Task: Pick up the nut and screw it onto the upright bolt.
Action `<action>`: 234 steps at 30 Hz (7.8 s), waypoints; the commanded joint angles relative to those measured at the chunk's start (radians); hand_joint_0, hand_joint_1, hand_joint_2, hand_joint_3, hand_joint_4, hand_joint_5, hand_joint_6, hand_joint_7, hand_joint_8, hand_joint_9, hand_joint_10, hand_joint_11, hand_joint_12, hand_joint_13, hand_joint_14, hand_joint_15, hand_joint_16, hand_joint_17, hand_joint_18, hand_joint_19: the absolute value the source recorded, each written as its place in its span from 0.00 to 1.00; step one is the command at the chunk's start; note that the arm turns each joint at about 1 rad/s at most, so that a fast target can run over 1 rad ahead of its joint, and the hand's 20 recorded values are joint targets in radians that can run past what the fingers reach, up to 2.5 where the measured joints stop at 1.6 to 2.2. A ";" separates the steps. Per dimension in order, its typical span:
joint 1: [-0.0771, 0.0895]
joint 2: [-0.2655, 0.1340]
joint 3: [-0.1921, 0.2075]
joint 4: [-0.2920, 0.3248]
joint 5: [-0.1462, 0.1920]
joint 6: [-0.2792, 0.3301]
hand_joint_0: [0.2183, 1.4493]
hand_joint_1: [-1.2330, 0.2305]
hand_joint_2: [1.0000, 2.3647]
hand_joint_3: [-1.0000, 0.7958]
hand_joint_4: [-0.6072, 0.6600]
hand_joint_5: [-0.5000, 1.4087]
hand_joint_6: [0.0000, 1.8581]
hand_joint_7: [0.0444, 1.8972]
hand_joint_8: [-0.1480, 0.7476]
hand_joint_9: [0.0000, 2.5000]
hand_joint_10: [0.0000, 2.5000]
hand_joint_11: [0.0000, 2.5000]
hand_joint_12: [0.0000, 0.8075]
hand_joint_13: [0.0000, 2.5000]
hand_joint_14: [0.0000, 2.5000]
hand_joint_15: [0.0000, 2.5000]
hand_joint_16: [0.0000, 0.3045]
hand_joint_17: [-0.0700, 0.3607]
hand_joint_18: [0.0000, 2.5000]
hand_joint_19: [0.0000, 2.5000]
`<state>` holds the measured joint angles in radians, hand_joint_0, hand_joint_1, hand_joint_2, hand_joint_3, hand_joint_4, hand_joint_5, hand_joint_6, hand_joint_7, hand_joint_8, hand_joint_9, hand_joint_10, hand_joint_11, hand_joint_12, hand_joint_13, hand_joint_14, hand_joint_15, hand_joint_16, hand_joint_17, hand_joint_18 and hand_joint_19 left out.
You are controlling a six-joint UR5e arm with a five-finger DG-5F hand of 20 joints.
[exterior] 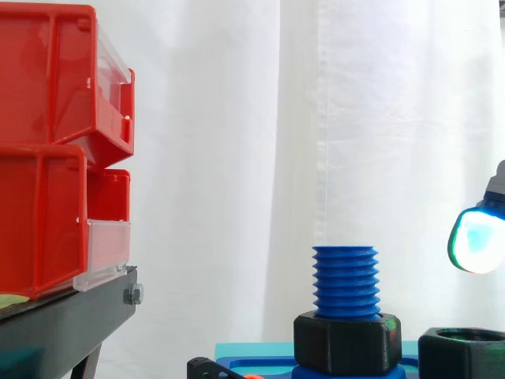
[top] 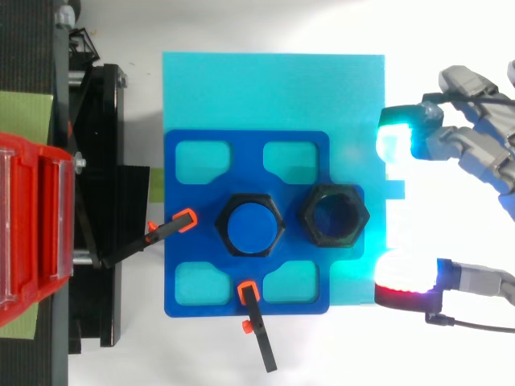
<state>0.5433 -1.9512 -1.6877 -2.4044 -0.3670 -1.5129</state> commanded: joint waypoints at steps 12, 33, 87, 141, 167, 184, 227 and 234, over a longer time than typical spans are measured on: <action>-0.031 -0.031 -0.001 -0.042 -0.079 0.053 0.17 0.49 0.00 0.28 0.62 0.14 0.27 0.42 0.43 0.14 0.00 0.00 0.40 0.17 0.00 0.00 0.13 0.37 0.07 0.00; -0.048 -0.064 0.000 0.057 -0.119 -0.084 0.09 0.52 0.00 0.28 0.62 0.12 0.27 0.43 0.45 0.05 0.00 0.00 0.50 0.10 0.00 0.00 0.18 0.44 0.00 0.00; -0.034 -0.109 0.019 0.017 -0.138 -0.067 0.24 0.43 0.00 0.28 0.66 0.16 0.27 0.62 0.42 0.15 0.00 0.00 0.36 0.19 0.00 0.00 0.11 0.34 0.11 0.00; -0.220 -0.080 0.353 -0.510 -0.523 0.189 0.28 0.48 0.00 0.28 0.65 0.17 0.29 0.63 0.43 0.21 0.00 0.00 0.31 0.25 0.00 0.00 0.10 0.32 0.19 0.04; -0.244 -0.121 0.353 -0.340 -0.629 0.054 0.28 0.48 0.00 0.28 0.65 0.18 0.29 0.63 0.43 0.22 0.00 0.00 0.31 0.27 0.00 0.00 0.10 0.33 0.21 0.05; -0.243 -0.150 0.339 -0.328 -0.647 0.056 0.28 0.48 0.00 0.28 0.64 0.18 0.29 0.64 0.43 0.23 0.00 0.00 0.30 0.27 0.00 0.00 0.10 0.33 0.21 0.05; -0.233 -0.150 0.338 -0.398 -0.655 0.092 0.28 0.48 0.00 0.28 0.64 0.18 0.28 0.65 0.43 0.24 0.00 0.00 0.30 0.28 0.00 0.00 0.10 0.33 0.22 0.06; -0.235 -0.150 0.336 -0.400 -0.662 0.092 0.28 0.48 0.00 0.28 0.64 0.18 0.28 0.65 0.43 0.24 0.00 0.00 0.30 0.28 0.00 0.01 0.10 0.33 0.22 0.06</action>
<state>0.3086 -2.1015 -1.3502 -2.8035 -1.0270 -1.4203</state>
